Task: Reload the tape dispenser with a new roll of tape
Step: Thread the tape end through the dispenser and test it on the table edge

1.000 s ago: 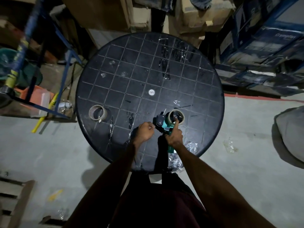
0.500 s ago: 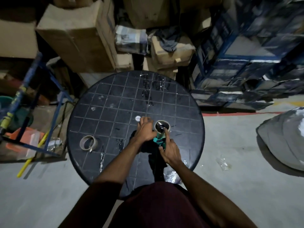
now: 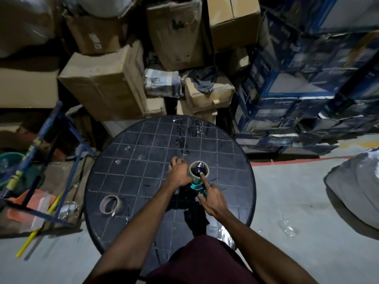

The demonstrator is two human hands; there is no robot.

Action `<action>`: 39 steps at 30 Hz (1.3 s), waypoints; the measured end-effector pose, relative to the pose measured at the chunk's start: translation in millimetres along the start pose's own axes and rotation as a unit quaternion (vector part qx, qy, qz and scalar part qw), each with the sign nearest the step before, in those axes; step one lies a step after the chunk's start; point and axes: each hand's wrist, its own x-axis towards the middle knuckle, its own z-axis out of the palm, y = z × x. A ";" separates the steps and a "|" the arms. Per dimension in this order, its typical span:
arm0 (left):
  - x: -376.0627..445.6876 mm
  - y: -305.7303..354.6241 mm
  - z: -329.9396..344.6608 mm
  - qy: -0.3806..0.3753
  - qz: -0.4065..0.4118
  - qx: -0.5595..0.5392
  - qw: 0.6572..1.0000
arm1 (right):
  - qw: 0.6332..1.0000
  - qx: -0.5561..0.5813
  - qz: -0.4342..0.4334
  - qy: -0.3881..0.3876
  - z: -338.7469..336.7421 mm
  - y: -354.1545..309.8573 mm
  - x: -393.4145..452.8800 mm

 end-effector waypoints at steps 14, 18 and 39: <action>-0.1 -15.0 4.5 0.043 -0.020 0.010 0.999 | 0.998 -0.046 -0.039 -0.030 5.1 -8.9 9.3; -8.1 -11.1 -1.7 0.064 -0.021 -0.004 0.998 | 0.998 -0.036 -0.027 -0.033 1.2 -9.7 9.4; -23.5 -14.3 -4.1 0.026 -0.032 -0.012 0.999 | 0.998 -0.026 -0.010 -0.060 8.7 -3.5 0.9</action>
